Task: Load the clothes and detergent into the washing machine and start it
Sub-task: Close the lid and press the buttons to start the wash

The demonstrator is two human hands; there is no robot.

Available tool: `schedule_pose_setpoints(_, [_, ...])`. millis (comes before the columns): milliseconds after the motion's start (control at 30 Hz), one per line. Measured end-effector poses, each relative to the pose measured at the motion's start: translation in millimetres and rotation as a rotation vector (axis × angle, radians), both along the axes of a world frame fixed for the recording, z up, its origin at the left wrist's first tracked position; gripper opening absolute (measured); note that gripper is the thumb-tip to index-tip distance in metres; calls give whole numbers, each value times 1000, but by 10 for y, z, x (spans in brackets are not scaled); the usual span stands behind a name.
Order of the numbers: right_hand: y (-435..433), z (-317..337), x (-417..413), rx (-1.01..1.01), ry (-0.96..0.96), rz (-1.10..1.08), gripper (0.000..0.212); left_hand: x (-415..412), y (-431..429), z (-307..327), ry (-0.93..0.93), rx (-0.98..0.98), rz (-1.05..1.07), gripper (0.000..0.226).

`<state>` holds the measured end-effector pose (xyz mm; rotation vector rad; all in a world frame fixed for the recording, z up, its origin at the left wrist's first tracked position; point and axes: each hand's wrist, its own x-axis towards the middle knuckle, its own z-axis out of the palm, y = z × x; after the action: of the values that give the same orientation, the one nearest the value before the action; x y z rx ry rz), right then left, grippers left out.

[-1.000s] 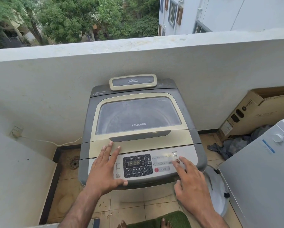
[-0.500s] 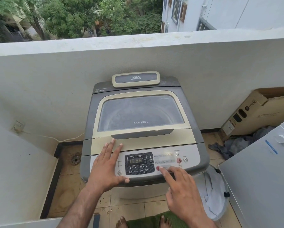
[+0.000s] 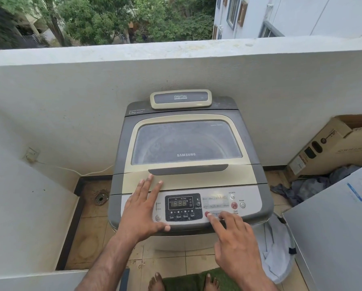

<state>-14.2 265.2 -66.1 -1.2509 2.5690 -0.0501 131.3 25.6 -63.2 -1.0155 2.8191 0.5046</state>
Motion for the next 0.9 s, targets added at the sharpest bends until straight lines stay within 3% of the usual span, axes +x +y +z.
schedule_pose_setpoints(667, [-224,217,56,218,81,89,61,20,-2,-44,14,14,10,133])
schedule_pose_setpoints(900, [-182,332,61,138,-12,80,68,12,3,-40,5,21,15,132])
